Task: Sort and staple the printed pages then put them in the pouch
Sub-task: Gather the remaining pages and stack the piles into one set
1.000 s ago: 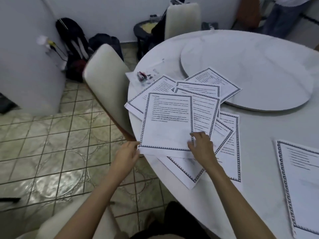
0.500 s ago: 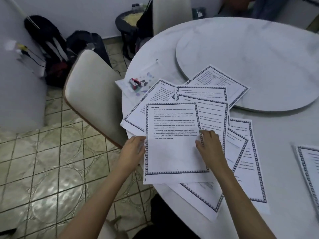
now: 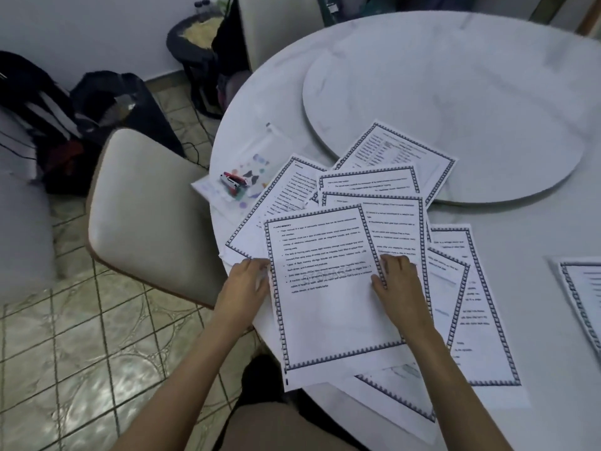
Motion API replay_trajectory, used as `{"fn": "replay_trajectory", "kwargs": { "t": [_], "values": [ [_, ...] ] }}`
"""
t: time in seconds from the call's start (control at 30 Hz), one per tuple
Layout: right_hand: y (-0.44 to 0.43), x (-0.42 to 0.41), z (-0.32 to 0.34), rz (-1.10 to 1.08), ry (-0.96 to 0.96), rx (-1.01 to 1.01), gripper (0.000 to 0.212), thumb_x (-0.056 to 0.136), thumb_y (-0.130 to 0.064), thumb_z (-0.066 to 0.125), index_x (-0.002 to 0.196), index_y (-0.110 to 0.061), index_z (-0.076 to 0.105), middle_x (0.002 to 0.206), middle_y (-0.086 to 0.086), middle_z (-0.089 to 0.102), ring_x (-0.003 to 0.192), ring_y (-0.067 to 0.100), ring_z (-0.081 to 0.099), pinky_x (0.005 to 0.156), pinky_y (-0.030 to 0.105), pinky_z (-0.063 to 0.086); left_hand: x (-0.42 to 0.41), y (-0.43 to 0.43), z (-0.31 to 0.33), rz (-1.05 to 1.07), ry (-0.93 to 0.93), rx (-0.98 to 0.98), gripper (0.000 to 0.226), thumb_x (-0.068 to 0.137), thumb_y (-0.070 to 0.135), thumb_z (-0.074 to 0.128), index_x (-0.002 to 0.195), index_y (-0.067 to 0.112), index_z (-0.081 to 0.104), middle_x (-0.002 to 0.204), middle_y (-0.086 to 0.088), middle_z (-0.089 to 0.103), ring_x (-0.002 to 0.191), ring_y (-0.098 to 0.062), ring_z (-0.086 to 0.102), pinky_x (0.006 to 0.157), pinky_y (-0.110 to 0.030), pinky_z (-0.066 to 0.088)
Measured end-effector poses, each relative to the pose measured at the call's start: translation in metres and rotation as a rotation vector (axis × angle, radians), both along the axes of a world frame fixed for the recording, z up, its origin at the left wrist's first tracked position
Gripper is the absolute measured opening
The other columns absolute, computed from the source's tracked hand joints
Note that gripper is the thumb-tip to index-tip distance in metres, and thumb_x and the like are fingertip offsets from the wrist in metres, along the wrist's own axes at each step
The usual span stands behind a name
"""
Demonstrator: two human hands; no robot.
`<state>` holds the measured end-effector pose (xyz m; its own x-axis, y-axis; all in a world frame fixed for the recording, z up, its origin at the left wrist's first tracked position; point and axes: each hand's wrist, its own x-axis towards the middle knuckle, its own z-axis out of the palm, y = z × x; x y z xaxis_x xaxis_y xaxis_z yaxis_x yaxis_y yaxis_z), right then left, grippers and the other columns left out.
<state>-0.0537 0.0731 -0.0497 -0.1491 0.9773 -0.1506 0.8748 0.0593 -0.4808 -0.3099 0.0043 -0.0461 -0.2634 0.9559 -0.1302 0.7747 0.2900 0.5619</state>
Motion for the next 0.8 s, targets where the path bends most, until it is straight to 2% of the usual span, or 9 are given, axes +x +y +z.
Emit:
{"fn": "replay_trajectory", "kwargs": {
  "t": [0.17, 0.27, 0.33, 0.43, 0.5, 0.57, 0.63, 0.73, 0.8],
  "values": [
    [0.000, -0.008, 0.003, -0.104, 0.048, -0.054, 0.042, 0.092, -0.016, 0.053, 0.131, -0.002, 0.045, 0.125, 0.017, 0.048, 0.117, 0.030, 0.042, 0.095, 0.036, 0.036, -0.014, 0.022, 0.001, -0.100, -0.036, 0.000, 0.031, 0.090, 0.008, 0.051, 0.121, 0.008, 0.056, 0.111, -0.011, 0.060, 0.106, -0.027, 0.052, 0.087, -0.035, 0.043],
    [-0.001, -0.017, 0.006, -0.198, 0.129, -0.095, 0.043, 0.093, -0.018, 0.054, 0.131, -0.003, 0.045, 0.126, 0.017, 0.047, 0.117, 0.030, 0.044, 0.096, 0.032, 0.035, -0.024, 0.033, 0.000, -0.160, -0.079, 0.019, 0.030, 0.089, 0.006, 0.053, 0.119, 0.007, 0.058, 0.107, -0.011, 0.060, 0.096, -0.026, 0.057, 0.083, -0.034, 0.047],
    [-0.002, -0.023, 0.007, -0.269, 0.176, -0.113, 0.041, 0.092, -0.018, 0.055, 0.130, -0.004, 0.047, 0.122, 0.015, 0.048, 0.109, 0.026, 0.048, 0.091, 0.027, 0.035, -0.031, 0.038, 0.000, -0.177, -0.131, 0.013, 0.031, 0.090, 0.008, 0.053, 0.121, 0.009, 0.057, 0.109, -0.010, 0.059, 0.088, -0.019, 0.056, 0.081, -0.031, 0.047],
    [-0.006, -0.032, 0.012, -0.391, 0.271, -0.130, 0.039, 0.091, -0.016, 0.057, 0.127, -0.004, 0.050, 0.110, 0.008, 0.047, 0.094, 0.017, 0.047, 0.086, 0.023, 0.036, -0.039, 0.047, 0.001, -0.213, -0.214, -0.002, 0.031, 0.092, 0.010, 0.052, 0.123, 0.009, 0.055, 0.117, -0.008, 0.058, 0.086, -0.013, 0.055, 0.074, -0.017, 0.042],
    [-0.009, -0.037, 0.016, -0.469, 0.337, -0.141, 0.039, 0.091, -0.017, 0.056, 0.128, -0.004, 0.050, 0.108, 0.008, 0.047, 0.094, 0.018, 0.048, 0.091, 0.027, 0.040, -0.043, 0.055, 0.005, -0.225, -0.282, 0.022, 0.031, 0.092, 0.009, 0.052, 0.123, 0.008, 0.053, 0.117, -0.007, 0.060, 0.087, -0.013, 0.056, 0.066, -0.007, 0.041],
    [-0.013, -0.042, 0.018, -0.539, 0.408, -0.158, 0.040, 0.093, -0.019, 0.055, 0.129, -0.004, 0.049, 0.118, 0.014, 0.051, 0.105, 0.025, 0.051, 0.095, 0.032, 0.039, -0.045, 0.063, 0.012, -0.235, -0.344, 0.042, 0.034, 0.092, 0.008, 0.053, 0.125, 0.007, 0.049, 0.113, -0.005, 0.060, 0.082, -0.011, 0.056, 0.062, -0.003, 0.042],
    [-0.017, -0.045, 0.019, -0.610, 0.503, -0.162, 0.039, 0.093, -0.021, 0.054, 0.128, -0.006, 0.050, 0.124, 0.013, 0.054, 0.116, 0.029, 0.051, 0.092, 0.030, 0.037, -0.045, 0.073, 0.019, -0.253, -0.403, 0.049, 0.036, 0.091, 0.008, 0.054, 0.126, 0.008, 0.046, 0.108, -0.002, 0.058, 0.076, -0.006, 0.055, 0.059, -0.002, 0.042],
    [-0.020, -0.047, 0.019, -0.651, 0.581, -0.067, 0.019, 0.092, -0.018, 0.054, 0.110, -0.013, 0.060, 0.108, 0.006, 0.061, 0.110, 0.027, 0.057, 0.088, 0.029, 0.041, -0.043, 0.086, 0.023, -0.273, -0.476, 0.047, 0.038, 0.091, 0.008, 0.055, 0.127, 0.012, 0.045, 0.108, 0.000, 0.058, 0.079, -0.001, 0.055, 0.060, -0.001, 0.042],
    [-0.021, -0.049, 0.023, -0.698, 0.658, -0.023, 0.023, 0.092, -0.019, 0.055, 0.112, -0.010, 0.060, 0.109, 0.006, 0.063, 0.109, 0.024, 0.058, 0.096, 0.035, 0.045, -0.041, 0.091, 0.023, -0.273, -0.484, 0.037, 0.037, 0.091, 0.009, 0.055, 0.127, 0.012, 0.046, 0.110, 0.002, 0.057, 0.081, -0.005, 0.056, 0.064, -0.004, 0.043]
  ]
}}
